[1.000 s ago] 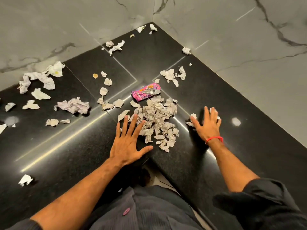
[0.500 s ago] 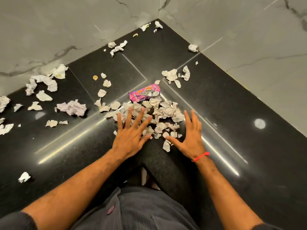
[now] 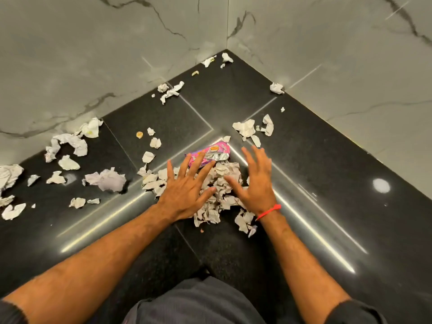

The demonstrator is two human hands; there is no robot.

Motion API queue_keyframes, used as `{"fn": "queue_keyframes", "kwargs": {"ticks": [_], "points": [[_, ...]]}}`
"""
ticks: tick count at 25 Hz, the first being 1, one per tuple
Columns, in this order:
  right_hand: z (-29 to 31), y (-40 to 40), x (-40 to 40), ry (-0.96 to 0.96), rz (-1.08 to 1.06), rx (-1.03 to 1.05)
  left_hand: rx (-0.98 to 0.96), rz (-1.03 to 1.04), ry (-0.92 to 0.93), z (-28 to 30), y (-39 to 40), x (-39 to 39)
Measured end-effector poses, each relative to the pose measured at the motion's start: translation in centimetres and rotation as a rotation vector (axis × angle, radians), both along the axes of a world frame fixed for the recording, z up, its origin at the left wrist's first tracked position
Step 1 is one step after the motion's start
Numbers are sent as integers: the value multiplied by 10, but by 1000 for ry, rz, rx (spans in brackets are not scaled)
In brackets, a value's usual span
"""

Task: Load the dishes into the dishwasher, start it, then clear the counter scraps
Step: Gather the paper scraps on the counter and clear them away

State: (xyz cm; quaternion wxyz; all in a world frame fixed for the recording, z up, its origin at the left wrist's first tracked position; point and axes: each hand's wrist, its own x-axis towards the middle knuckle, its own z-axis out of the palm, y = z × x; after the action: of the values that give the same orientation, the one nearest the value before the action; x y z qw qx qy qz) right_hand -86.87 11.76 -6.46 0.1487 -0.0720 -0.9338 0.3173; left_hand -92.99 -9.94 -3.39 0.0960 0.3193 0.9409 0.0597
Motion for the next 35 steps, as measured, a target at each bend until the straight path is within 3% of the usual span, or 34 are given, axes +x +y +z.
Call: {"fn": "queue_keyframes", "kwargs": {"ticks": [3, 6, 9, 12, 15, 18, 24, 28, 35], "points": [[16, 56, -64, -46, -57, 44, -18, -49, 16, 9, 15, -22], [20, 85, -110, -298, 6, 77, -112, -67, -63, 9, 25, -30], [2, 68, -113, -485, 152, 245, -208, -68, -130, -2, 14, -21], [-11, 42, -84, -311, 225, 284, -143, -43, -96, -4, 0, -20], [-3, 67, -97, -124, 108, 207, -44, -20, -63, 7, 9, -36], [5, 124, -149, -195, -25, 196, -20, -13, -71, 15, 31, -45], [-4, 197, -232, -331, 12, 288, 34, 26, -112, 11, 21, -37], [-14, 167, -233, -337, 60, 250, 61, 123, -91, 8, -19, -35], [-12, 83, -163, -329, 347, 163, 5, 217, -169, -9, -48, -21]]}}
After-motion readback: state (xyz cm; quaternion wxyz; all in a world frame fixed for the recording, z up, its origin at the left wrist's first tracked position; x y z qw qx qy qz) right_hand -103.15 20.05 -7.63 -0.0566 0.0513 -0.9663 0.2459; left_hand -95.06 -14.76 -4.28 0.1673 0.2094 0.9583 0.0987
